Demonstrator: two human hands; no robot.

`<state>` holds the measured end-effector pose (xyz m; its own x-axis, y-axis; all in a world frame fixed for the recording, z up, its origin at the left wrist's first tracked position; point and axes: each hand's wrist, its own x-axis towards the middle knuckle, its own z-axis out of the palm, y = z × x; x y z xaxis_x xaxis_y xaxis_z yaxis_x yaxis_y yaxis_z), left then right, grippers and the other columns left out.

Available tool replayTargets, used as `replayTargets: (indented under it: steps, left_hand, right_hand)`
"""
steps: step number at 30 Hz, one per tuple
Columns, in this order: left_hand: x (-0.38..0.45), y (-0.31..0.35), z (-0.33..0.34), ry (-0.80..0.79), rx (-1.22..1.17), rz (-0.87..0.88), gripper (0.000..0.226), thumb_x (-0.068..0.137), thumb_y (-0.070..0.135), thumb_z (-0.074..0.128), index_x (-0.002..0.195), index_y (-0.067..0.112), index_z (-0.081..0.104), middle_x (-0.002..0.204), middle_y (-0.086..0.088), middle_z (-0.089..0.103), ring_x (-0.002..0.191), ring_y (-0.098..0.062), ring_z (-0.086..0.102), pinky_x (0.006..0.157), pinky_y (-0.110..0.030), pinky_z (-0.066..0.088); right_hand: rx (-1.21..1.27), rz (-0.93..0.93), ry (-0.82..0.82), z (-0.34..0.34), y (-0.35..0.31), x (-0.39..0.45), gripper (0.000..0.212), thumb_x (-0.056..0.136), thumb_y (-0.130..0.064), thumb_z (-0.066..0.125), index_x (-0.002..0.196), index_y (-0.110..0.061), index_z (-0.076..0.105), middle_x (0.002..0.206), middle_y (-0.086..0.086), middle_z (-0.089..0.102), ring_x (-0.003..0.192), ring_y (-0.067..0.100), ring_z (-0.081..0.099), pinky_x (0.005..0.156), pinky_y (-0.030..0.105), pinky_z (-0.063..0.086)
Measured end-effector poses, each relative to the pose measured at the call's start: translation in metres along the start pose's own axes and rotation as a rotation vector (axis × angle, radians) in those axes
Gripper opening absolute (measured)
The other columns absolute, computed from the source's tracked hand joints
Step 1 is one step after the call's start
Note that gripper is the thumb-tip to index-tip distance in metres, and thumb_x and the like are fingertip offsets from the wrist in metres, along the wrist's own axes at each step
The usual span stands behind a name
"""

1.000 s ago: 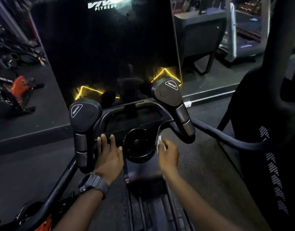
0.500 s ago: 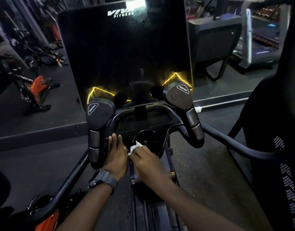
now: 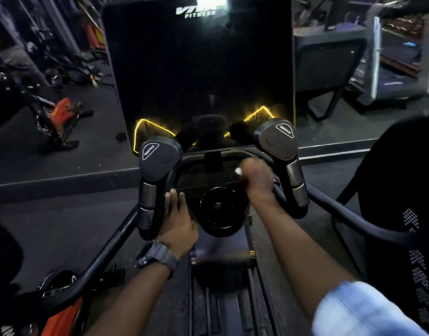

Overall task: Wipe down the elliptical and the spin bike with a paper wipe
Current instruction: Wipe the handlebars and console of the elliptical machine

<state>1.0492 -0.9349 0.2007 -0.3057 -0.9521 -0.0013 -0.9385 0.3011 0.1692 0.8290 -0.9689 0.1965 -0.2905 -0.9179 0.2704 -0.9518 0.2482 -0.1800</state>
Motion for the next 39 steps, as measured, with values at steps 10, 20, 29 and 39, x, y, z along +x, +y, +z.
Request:
replayTargets:
  steps: [10, 20, 29, 39]
  left_hand:
    - [0.0, -0.003, 0.001, -0.025, 0.222, 0.155, 0.051, 0.083, 0.015, 0.047, 0.123, -0.016, 0.054, 0.127, -0.03, 0.058, 0.118, -0.045, 0.059, 0.111, -0.04, 0.025]
    - [0.002, -0.004, 0.005, 0.023, 0.083, 0.034, 0.091, 0.084, 0.033, 0.067, 0.151, -0.006, 0.019, 0.161, -0.024, 0.013, 0.15, -0.038, 0.014, 0.116, -0.043, 0.002]
    - [-0.014, 0.01, -0.014, -0.094, 0.026, 0.04, 0.077, 0.094, 0.026, 0.044, 0.157, 0.011, 0.001, 0.166, -0.007, -0.004, 0.153, -0.022, -0.007, 0.121, -0.043, -0.003]
    - [-0.064, -0.015, -0.119, 0.731, -0.81, 0.2, 0.018, 0.094, 0.02, 0.052, 0.105, 0.013, 0.065, 0.101, 0.005, 0.066, 0.096, -0.005, 0.062, 0.084, -0.017, 0.047]
  right_hand:
    - [0.21, -0.157, -0.192, 0.005, -0.12, -0.003, 0.017, 0.086, -0.012, 0.055, 0.091, -0.016, 0.071, 0.093, 0.008, 0.071, 0.088, 0.032, 0.068, 0.072, 0.035, 0.054]
    - [-0.007, 0.008, -0.089, 0.009, -0.011, 0.014, 0.021, 0.096, -0.021, 0.048, 0.102, -0.01, 0.065, 0.104, 0.01, 0.065, 0.099, 0.03, 0.062, 0.077, 0.036, 0.048]
    - [0.281, -0.235, -0.111, 0.01, -0.06, -0.008, 0.012, 0.08, -0.006, 0.06, 0.071, -0.014, 0.064, 0.083, 0.011, 0.065, 0.083, 0.03, 0.066, 0.068, 0.03, 0.045]
    - [0.896, -0.375, 0.684, -0.134, -0.127, -0.049, 0.016, 0.09, -0.01, 0.067, 0.105, -0.006, 0.072, 0.103, 0.005, 0.068, 0.096, 0.011, 0.062, 0.084, 0.022, 0.049]
